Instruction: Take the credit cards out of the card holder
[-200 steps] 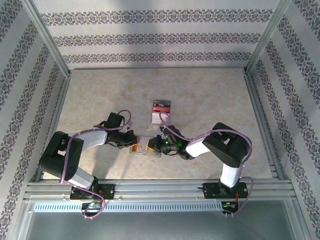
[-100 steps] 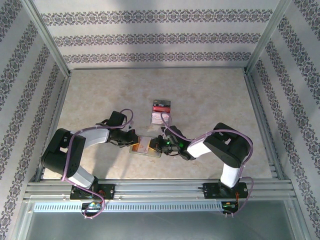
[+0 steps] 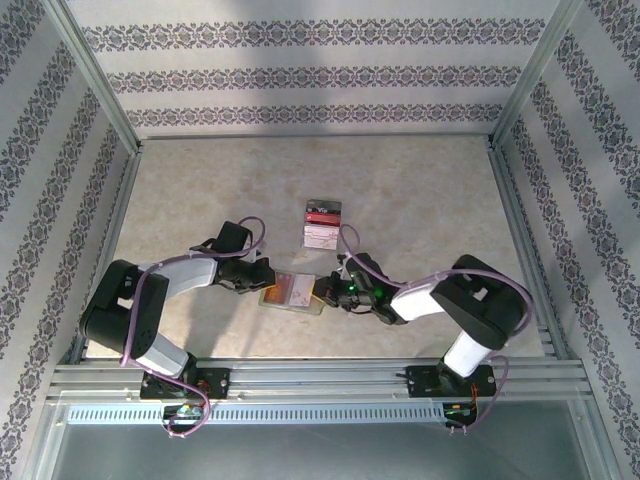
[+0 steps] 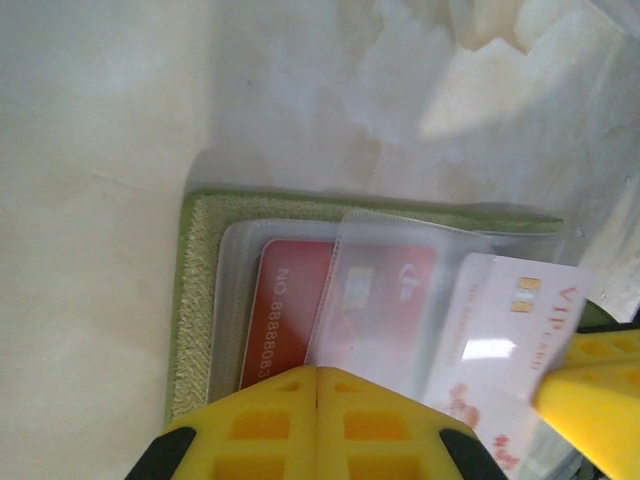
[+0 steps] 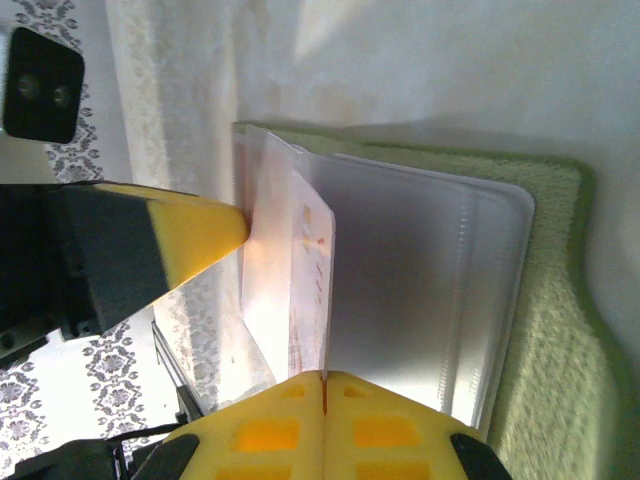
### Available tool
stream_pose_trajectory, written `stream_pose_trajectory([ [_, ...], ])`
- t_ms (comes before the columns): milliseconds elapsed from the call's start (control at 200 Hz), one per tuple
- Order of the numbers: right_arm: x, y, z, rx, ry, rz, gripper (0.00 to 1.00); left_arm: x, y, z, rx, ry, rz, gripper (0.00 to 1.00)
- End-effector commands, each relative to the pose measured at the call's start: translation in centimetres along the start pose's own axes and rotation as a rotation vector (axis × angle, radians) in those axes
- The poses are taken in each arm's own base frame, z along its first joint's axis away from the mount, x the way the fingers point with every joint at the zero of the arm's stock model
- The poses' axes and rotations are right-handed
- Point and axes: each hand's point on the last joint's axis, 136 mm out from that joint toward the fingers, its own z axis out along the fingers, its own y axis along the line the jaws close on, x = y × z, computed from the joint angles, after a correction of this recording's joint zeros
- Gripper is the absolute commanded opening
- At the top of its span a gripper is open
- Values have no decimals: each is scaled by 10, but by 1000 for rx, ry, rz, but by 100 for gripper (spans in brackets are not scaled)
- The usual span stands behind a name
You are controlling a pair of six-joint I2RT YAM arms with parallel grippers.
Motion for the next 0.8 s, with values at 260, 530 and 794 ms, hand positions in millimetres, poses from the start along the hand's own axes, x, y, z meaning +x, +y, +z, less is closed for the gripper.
stream_pose_trajectory([
  [260,-27,42,-72,44,-18,-413,0,-43,-94,-100,129,-230,361,35],
  [530,-37,107,-140,110,11,-1028,0,-24,-162,-154,388,-312,722,59],
  [794,-14,161,-160,-90,161,-1271,0,-1,-202,-187,612,-387,948,73],
])
